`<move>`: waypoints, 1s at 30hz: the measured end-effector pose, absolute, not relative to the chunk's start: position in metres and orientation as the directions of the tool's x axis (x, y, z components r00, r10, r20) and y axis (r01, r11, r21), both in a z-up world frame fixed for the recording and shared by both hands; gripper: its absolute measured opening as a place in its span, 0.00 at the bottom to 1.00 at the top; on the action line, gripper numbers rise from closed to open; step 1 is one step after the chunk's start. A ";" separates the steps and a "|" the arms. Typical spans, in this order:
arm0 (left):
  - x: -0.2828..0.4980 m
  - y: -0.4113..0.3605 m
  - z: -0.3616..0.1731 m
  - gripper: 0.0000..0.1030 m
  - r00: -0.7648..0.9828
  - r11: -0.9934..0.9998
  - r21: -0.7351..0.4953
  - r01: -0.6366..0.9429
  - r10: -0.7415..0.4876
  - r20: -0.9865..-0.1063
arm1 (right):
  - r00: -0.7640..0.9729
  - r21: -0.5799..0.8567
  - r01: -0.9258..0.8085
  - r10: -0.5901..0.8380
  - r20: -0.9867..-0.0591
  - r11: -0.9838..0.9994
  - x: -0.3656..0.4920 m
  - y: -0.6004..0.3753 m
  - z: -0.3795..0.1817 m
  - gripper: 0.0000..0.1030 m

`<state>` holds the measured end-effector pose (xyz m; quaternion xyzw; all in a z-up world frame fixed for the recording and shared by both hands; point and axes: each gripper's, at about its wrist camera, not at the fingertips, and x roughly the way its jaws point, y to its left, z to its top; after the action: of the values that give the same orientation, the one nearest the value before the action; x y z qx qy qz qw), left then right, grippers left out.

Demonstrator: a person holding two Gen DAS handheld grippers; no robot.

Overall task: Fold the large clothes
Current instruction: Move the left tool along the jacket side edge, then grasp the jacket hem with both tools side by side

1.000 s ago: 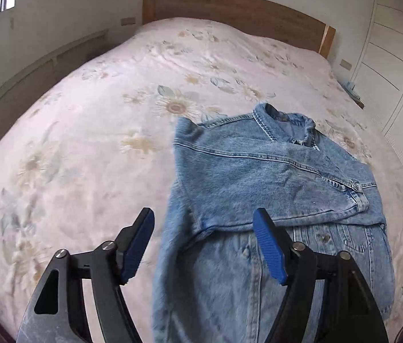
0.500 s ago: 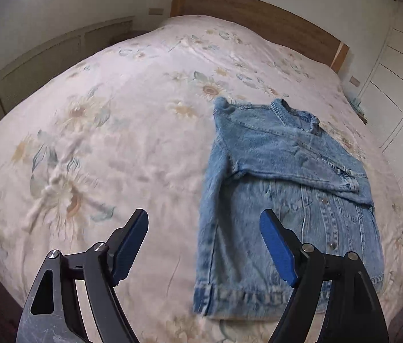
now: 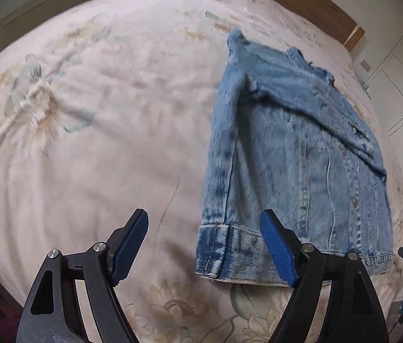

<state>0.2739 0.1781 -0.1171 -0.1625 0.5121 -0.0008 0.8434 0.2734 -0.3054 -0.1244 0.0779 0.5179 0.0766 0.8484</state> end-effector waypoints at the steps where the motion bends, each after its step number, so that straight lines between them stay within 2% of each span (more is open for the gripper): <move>1: 0.276 0.176 -0.125 0.74 0.462 0.944 -0.283 -0.166 -0.179 -0.869 | 0.439 0.225 -0.045 0.221 -0.871 0.973 0.275 -0.306 -0.130 0.74; 11: 0.282 0.182 -0.145 0.73 0.437 0.899 -0.421 -0.118 -0.333 -0.835 | 0.349 0.327 -0.033 0.318 -0.881 0.944 0.281 -0.313 -0.175 0.76; 13: 0.280 0.184 -0.145 0.73 0.434 0.885 -0.454 -0.106 -0.370 -0.822 | 0.345 0.356 -0.033 0.345 -0.873 0.934 0.282 -0.316 -0.179 0.78; 21: 0.272 0.177 -0.148 0.73 0.422 0.796 -0.601 -0.063 -0.525 -0.739 | 0.311 0.471 -0.087 0.473 -0.824 0.878 0.282 -0.315 -0.181 0.78; 27: 0.266 0.186 -0.149 0.67 0.464 0.704 -0.703 -0.100 -0.592 -0.659 | 0.298 0.535 -0.103 0.540 -0.788 0.838 0.279 -0.311 -0.179 0.66; 30: 0.262 0.194 -0.150 0.57 0.489 0.660 -0.741 -0.124 -0.609 -0.624 | 0.304 0.585 -0.079 0.579 -0.757 0.807 0.279 -0.320 -0.179 0.55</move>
<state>0.2624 0.1944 -0.1502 -0.3816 0.4807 -0.1568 0.7738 0.2785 -0.3199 -0.1792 0.2270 0.5506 0.2123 0.7748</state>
